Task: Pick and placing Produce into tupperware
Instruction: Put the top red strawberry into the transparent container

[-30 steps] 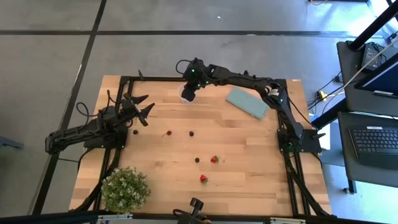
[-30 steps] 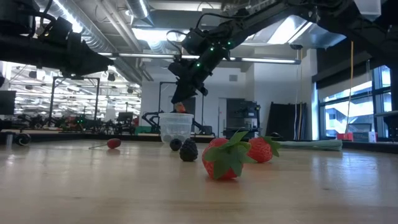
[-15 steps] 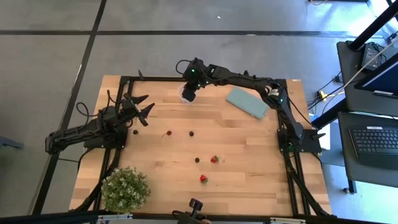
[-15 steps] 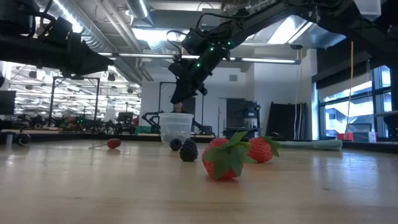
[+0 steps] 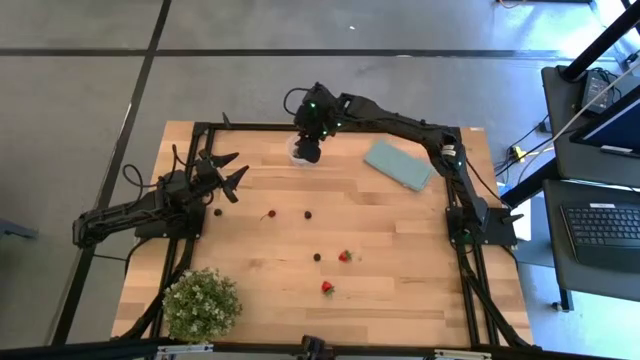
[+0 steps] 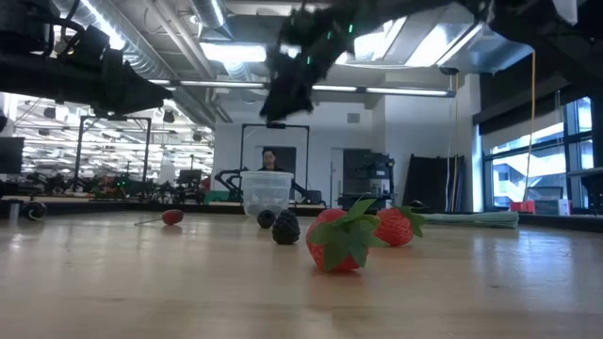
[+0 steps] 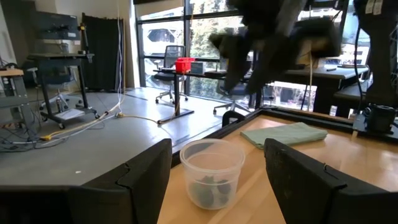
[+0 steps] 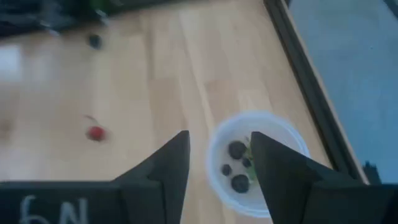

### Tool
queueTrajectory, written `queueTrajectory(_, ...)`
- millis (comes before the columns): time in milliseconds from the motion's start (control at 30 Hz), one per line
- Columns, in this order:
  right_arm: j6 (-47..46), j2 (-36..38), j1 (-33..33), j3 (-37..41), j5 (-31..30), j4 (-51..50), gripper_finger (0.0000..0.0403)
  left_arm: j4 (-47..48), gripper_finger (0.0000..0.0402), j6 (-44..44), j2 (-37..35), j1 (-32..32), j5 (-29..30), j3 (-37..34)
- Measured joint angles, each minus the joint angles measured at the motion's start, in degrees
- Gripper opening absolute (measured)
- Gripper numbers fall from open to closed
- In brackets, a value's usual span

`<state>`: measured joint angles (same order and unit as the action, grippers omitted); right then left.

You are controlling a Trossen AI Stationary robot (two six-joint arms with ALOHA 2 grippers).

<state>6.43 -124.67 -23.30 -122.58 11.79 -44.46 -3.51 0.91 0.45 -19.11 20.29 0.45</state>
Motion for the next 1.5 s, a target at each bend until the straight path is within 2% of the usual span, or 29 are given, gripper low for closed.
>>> queueTrajectory(267, 1.18, 12.21, 2.26, -1.91, -0.21, -9.73, 0.0179, -0.04, 0.0247, 1.97, 0.02, 0.01, -0.59, -0.02)
queueTrajectory(400, -0.03, 19.69, 4.27, 3.28, -3.57, -11.38, 0.0179, -0.07, 0.0247, 1.97, 0.0, 0.0, -0.59, -0.01)
queueTrajectory(567, -3.22, 31.83, 7.08, 20.77, -9.28, -4.35, 0.0179, -0.09, 0.0247, 1.97, 0.01, 0.01, -0.41, -0.01)
queueTrajectory(733, -2.83, 43.85, 11.9, 43.43, -8.21, 12.9, 0.0179, -0.09, 0.0247, 1.95, 0.0, 0.01, -0.28, -0.01)
queueTrajectory(867, -4.34, 49.33, 16.37, 59.21, -6.18, 23.57, 0.0179, -0.07, 0.0247, 1.92, 0.01, 0.01, -0.28, -0.02)
queueTrajectory(1000, -7.29, 50.71, 21.43, 69.97, -5.6, 26.97, 0.0179, -0.07, 0.0247, 1.94, 0.01, 0.0, -0.26, -0.01)
queueTrajectory(1167, -6.17, 49.35, 27.88, 77.82, -5.61, 31.85, 0.0179, -0.05, 0.0247, 0.67, 0.01, 0.01, -0.24, -0.01)
queueTrajectory(1333, -6.12, 47.34, 32.76, 80.28, -5.77, 34.62, 0.0179, -0.02, 0.0247, -1.46, 0.0, 0.01, -0.22, -0.02)
queueTrajectory(1500, -6.52, 44.32, 34.99, 80.92, -10.38, 36.19, 0.0179, 0.0, 0.0247, -1.44, 0.02, -0.01, -0.22, 0.0)
